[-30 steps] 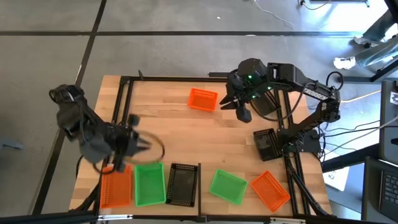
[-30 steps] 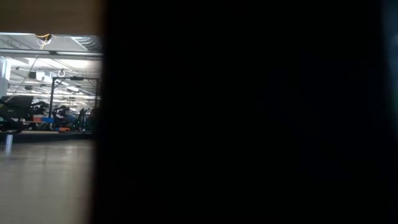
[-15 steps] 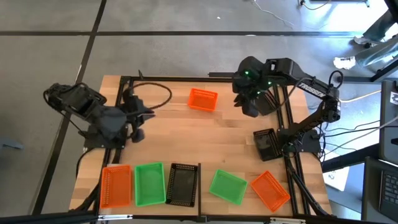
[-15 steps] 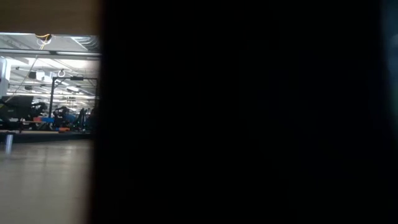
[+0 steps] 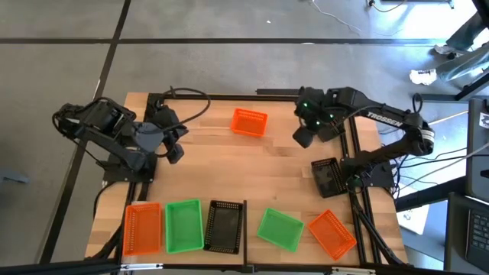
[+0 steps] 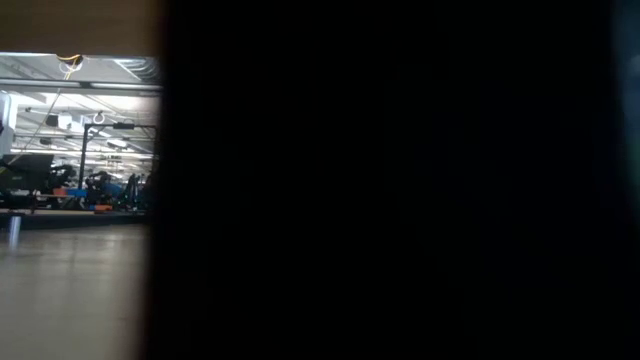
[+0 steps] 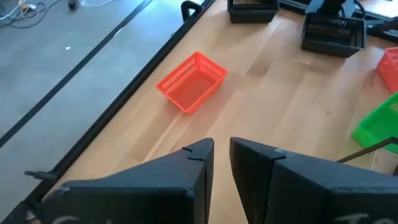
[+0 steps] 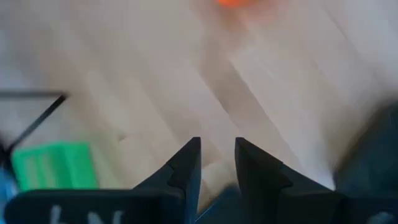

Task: Stack baskets on shelf by color
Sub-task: Stack the top black basket on top of the other black basket on the shelf

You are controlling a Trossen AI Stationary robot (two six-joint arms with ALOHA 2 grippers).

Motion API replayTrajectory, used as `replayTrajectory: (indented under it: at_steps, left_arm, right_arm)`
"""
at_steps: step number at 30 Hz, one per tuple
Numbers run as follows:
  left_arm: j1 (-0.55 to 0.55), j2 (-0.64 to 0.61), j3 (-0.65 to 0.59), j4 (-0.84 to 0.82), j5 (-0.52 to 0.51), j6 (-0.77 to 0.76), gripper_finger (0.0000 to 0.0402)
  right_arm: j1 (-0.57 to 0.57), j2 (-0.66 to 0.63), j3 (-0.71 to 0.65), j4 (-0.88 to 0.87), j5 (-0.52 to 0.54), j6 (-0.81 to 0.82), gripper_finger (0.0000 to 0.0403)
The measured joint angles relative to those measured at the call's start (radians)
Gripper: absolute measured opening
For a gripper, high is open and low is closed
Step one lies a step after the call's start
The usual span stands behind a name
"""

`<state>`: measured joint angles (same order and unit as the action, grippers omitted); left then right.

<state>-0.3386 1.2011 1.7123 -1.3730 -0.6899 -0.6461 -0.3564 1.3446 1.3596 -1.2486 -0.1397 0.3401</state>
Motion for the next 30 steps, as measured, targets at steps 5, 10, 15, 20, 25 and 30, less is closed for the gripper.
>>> replayTrajectory:
  at_steps: [5, 10, 15, 20, 25, 30]
  left_arm:
    - [0.000, 0.000, 0.000, -0.005, 0.000, -0.002, 0.0044]
    - [0.000, 0.000, 0.000, -0.005, 0.000, -0.006, 0.0044]
    - [0.036, 0.000, 0.000, -0.005, -0.005, -0.024, 0.0044]
    - [0.072, 0.001, -0.001, -0.005, -0.004, -0.024, 0.0044]
    - [0.104, 0.001, -0.002, -0.005, -0.001, -0.001, 0.0044]
    - [0.112, 0.001, -0.002, -0.005, 0.003, 0.001, 0.0044]
  right_arm:
    - [0.022, -0.102, -0.161, 0.006, 0.097, 0.330, 0.0094]
    - [0.040, -0.181, -0.288, 0.053, 0.156, 0.509, 0.0094]
    - [0.041, -0.230, -0.376, 0.129, 0.157, 0.596, 0.0094]
    - [0.041, -0.240, -0.447, 0.224, 0.157, 0.681, 0.0094]
    - [0.040, -0.239, -0.542, 0.320, 0.145, 0.763, 0.0094]
    - [0.045, -0.239, -0.615, 0.322, 0.094, 0.784, 0.0094]
